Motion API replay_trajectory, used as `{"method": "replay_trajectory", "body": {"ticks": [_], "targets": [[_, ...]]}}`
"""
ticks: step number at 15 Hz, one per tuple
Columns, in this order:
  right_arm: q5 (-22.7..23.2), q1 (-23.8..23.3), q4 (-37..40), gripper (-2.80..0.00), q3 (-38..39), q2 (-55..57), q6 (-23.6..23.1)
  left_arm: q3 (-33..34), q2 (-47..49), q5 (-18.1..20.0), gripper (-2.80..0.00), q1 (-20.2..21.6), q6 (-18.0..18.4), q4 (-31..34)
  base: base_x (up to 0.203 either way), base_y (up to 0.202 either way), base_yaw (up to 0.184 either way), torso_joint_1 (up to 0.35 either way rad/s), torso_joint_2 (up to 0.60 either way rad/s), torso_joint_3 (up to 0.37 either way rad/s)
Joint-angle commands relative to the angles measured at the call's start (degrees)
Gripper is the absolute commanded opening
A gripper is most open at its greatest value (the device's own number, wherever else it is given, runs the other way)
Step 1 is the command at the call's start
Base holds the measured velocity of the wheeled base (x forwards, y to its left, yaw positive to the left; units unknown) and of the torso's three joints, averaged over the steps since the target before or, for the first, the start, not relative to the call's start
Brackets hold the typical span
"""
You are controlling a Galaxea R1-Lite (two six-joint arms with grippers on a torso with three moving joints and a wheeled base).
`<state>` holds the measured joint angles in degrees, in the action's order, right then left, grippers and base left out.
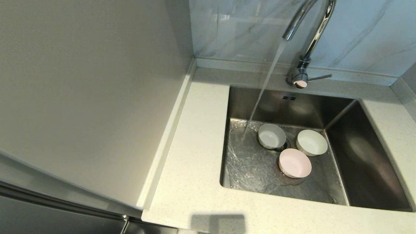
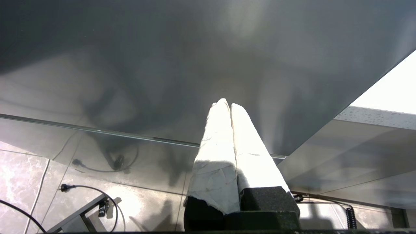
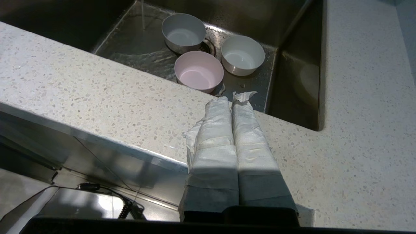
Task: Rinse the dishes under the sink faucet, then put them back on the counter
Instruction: Wait for the water to rinse the bowl
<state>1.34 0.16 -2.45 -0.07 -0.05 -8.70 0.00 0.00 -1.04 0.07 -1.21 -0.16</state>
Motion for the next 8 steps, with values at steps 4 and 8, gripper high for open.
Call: {"method": "replay_trajectory", "body": {"ticks": [4, 8], "targets": [[-0.29, 0.05, -0.1, -2.8, 0.03, 2.36, 0.74, 0.0, -0.18, -0.02, -2.8, 0.01, -0.02, -0.02, 0.0, 0.0, 0.0, 0.0, 0.0, 0.0], [-0.16, 0.07, -3.84, -2.8, -2.51, 17.83, -1.0, 0.0, -0.18, -0.02, -2.8, 0.01, -0.02, -0.02, 0.0, 0.0, 0.0, 0.0, 0.0, 0.0]]}}
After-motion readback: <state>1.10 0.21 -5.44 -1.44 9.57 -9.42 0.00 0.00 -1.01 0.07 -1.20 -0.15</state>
